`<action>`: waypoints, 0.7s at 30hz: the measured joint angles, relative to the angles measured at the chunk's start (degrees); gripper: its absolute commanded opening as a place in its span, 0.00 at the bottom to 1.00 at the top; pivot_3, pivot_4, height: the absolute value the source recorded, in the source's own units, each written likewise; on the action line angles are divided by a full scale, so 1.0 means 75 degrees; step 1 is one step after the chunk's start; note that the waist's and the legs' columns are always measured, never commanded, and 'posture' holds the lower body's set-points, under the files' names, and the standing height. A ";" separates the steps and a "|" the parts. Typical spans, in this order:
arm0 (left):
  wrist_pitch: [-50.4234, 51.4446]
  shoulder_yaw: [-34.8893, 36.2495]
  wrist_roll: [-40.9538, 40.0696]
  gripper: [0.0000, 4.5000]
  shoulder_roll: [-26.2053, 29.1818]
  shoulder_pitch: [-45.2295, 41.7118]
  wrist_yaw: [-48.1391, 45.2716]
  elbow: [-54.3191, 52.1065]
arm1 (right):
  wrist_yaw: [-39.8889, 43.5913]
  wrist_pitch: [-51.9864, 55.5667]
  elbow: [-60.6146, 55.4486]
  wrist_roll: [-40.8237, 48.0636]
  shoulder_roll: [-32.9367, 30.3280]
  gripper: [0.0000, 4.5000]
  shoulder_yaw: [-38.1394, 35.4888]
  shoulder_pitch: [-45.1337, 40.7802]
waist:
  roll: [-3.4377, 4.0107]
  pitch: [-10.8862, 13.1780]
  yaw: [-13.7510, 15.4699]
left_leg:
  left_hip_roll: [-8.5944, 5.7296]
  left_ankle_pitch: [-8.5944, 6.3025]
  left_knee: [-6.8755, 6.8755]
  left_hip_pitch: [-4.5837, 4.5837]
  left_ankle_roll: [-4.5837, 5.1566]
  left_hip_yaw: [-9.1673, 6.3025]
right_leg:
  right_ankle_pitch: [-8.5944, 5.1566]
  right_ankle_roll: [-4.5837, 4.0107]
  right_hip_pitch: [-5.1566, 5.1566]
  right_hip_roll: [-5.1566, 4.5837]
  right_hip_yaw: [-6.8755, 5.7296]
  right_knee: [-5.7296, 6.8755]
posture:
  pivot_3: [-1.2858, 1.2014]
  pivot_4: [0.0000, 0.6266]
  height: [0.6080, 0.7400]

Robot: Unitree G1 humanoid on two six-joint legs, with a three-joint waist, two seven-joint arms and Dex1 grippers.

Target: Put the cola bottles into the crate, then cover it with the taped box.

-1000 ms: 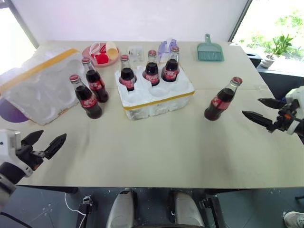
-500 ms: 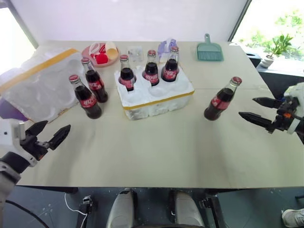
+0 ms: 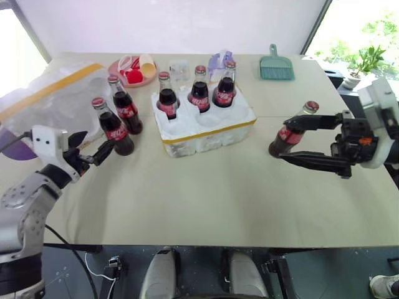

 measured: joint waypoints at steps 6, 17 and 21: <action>-0.0408 -0.0314 0.0447 0.99 -0.0230 -0.0245 -0.0004 0.0552 | -0.0149 0.0025 -0.0336 0.0231 0.0046 1.00 -0.0118 0.0275 | 0.0000 0.0000 -0.0001 | 0.0000 0.0000 0.0000 0.0000 0.0000 0.0000 | 0.0007 0.0013 -0.0001 0.0000 -0.0001 0.0003 | 0.52 0.24 0.97; -0.1340 -0.1113 0.1241 0.99 -0.0613 -0.1571 -0.0234 0.2213 | -0.0497 -0.0010 -0.0525 0.0366 0.0297 1.00 0.0040 0.0279 | -0.0004 0.0002 -0.0002 | -0.0001 0.0000 0.0002 0.0000 0.0001 0.0000 | 0.0017 0.0030 0.0000 0.0000 -0.0002 0.0005 | 0.52 0.24 0.97; -0.1530 -0.1170 0.1389 0.88 -0.0618 -0.1677 -0.0300 0.2519 | -0.0591 -0.0013 -0.0573 0.0381 0.0309 1.00 0.0129 0.0274 | -0.0005 0.0002 -0.0003 | -0.0001 0.0000 0.0002 0.0000 0.0001 0.0000 | 0.0018 0.0032 0.0000 0.0000 -0.0002 0.0005 | 0.52 0.24 0.97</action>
